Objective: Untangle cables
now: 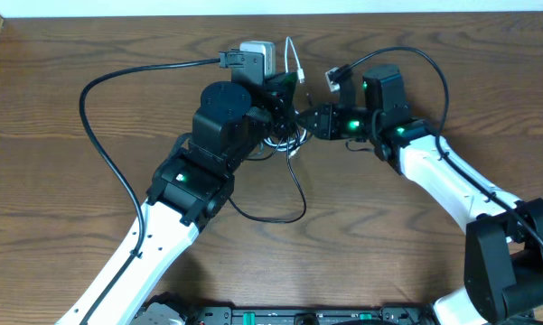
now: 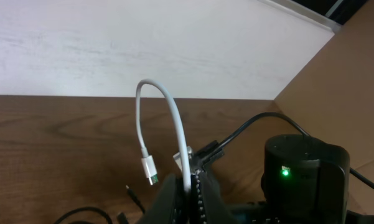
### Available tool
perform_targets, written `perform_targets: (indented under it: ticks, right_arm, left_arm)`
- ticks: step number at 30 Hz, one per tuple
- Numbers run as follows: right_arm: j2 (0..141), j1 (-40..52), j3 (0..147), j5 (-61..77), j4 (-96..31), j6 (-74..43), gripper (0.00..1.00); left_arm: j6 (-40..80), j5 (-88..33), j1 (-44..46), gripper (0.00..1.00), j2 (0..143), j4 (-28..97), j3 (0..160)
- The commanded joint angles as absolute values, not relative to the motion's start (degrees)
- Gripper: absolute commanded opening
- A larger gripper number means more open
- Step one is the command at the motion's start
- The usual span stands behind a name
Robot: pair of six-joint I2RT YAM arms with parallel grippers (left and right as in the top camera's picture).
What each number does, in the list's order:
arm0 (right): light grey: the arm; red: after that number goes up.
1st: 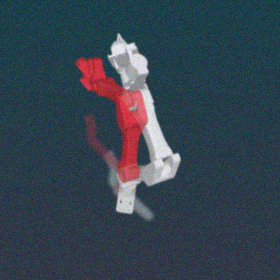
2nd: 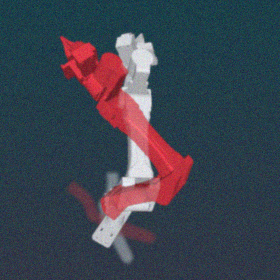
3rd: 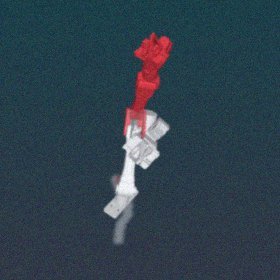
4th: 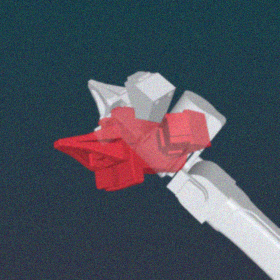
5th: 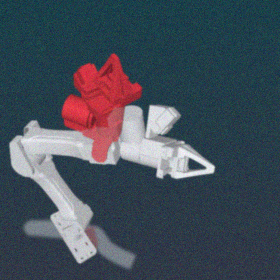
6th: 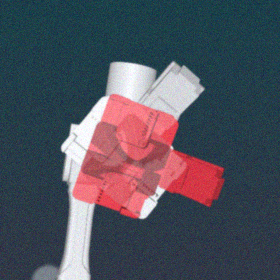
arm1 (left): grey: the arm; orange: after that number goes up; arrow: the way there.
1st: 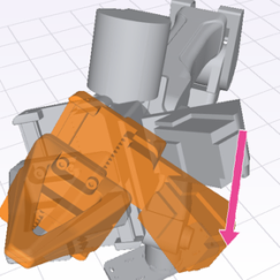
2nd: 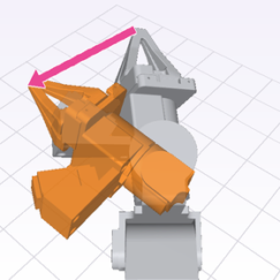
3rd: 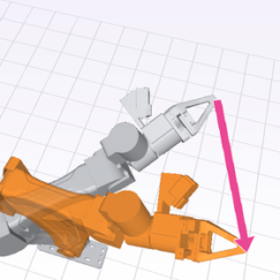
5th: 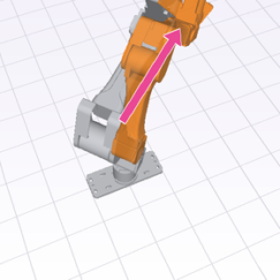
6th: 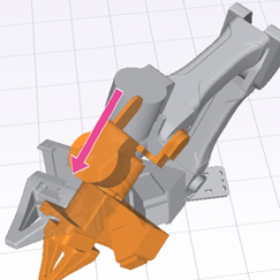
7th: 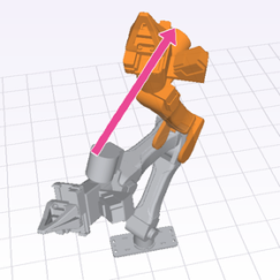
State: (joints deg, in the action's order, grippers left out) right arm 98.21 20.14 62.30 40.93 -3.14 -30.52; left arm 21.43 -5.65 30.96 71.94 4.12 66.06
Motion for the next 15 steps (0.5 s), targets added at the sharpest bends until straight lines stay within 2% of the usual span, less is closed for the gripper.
perform_targets:
  ticks: [1, 7, 11, 15]
  right_arm:
    - [98.6, 21.1, 63.0, 33.0, -5.9, -30.7, 0.15]
    - [100.1, 23.7, 63.0, 15.0, -10.6, -32.2, 0.01]
    - [100.2, 21.7, 63.0, -1.9, -20.3, -35.1, 0.01]
    - [100.2, 15.0, 63.0, -3.9, -27.4, -33.5, 0.01]
  left_arm:
    - [24.2, -5.6, 31.0, 0.08, 72.0, 3.6, 66.7]
    - [24.3, -8.2, 31.0, 0.07, 71.8, 2.5, 66.7]
    - [24.1, -8.0, 29.9, 0.08, 70.7, 2.8, 66.7]
    - [24.1, -8.0, 26.0, 0.07, 69.8, 3.6, 66.7]
